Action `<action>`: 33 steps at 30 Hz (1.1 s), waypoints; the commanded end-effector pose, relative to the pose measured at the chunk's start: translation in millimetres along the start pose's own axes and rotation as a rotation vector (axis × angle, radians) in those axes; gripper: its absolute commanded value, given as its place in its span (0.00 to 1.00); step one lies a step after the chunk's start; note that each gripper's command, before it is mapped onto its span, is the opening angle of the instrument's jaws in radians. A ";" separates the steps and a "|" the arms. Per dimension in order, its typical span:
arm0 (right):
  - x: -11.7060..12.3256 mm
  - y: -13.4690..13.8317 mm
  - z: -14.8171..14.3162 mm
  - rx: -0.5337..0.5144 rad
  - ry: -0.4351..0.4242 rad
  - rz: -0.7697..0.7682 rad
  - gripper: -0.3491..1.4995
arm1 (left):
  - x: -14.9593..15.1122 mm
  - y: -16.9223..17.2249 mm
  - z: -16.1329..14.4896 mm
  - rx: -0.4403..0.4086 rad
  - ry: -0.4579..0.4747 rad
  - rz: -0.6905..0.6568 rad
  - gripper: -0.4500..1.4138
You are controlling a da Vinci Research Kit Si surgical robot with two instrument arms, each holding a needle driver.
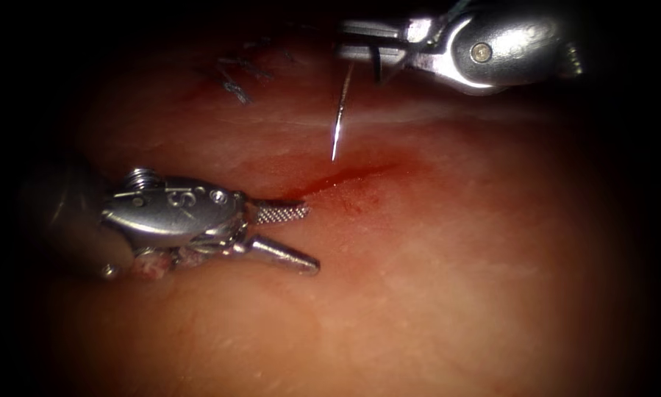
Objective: Wound Closure
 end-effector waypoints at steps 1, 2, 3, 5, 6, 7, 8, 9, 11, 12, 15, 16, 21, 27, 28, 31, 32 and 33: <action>-0.1 -0.3 0.5 0.010 0.010 0.024 0.00 | -0.4 -0.1 0.8 -0.003 0.000 0.007 0.43; -0.1 -0.4 0.5 0.012 0.009 0.030 0.00 | -0.5 -0.1 0.9 -0.002 0.000 0.008 0.42; 0.0 -0.4 0.5 0.015 0.008 0.030 0.00 | -0.5 -0.1 0.9 -0.002 0.000 0.014 0.40; 0.0 -0.5 0.3 0.029 0.001 0.029 0.00 | -0.5 -0.1 0.9 -0.001 0.000 0.019 0.38; 0.0 -0.5 0.2 0.032 0.000 0.017 0.00 | -0.5 -0.1 1.0 -0.001 0.000 0.019 0.37; -0.2 -0.5 0.1 0.044 0.014 -0.043 0.00 | -0.4 -0.1 1.2 0.000 0.001 0.019 0.34; -0.3 -0.6 0.1 0.046 0.017 -0.062 0.00 | -0.4 0.0 1.2 0.001 0.001 0.019 0.34; -0.6 -0.7 0.2 0.053 0.026 -0.088 0.00 | -0.5 0.1 1.4 -0.001 0.000 0.019 0.30; -1.0 -1.1 0.5 0.062 0.038 -0.134 0.00 | -0.8 0.4 1.5 -0.014 -0.005 0.021 0.26; -1.1 -1.3 0.6 0.065 0.043 -0.153 0.00 | -0.9 0.5 1.6 -0.022 -0.009 0.023 0.26; -1.2 -1.4 0.9 0.072 0.049 -0.179 0.00 | -1.3 0.6 2.0 -0.028 -0.012 0.027 0.25; -1.4 -1.5 1.0 0.072 0.053 -0.186 0.00 | -1.5 0.6 2.2 -0.032 -0.011 0.030 0.25; -2.0 -2.2 1.3 0.070 0.075 -0.213 0.00 | -3.0 0.3 3.3 -0.041 -0.040 0.052 0.26; -2.3 -2.8 2.1 0.076 0.104 -0.275 0.00 | -4.1 -0.6 3.5 -0.034 -0.058 0.063 0.26; -2.3 -2.9 2.2 0.080 0.108 -0.277 0.00 | -4.2 -0.7 3.5 -0.034 -0.058 0.064 0.26; -2.3 -3.3 2.7 0.087 0.131 -0.295 0.00 | -4.3 -0.9 3.4 -0.034 -0.061 0.065 0.26; -2.3 -3.3 2.9 0.088 0.132 -0.302 0.00 | -4.3 -0.9 3.4 -0.034 -0.061 0.065 0.26; -2.2 -3.4 3.2 0.090 0.137 -0.315 0.00 | -4.3 -0.8 3.4 -0.034 -0.061 0.066 0.26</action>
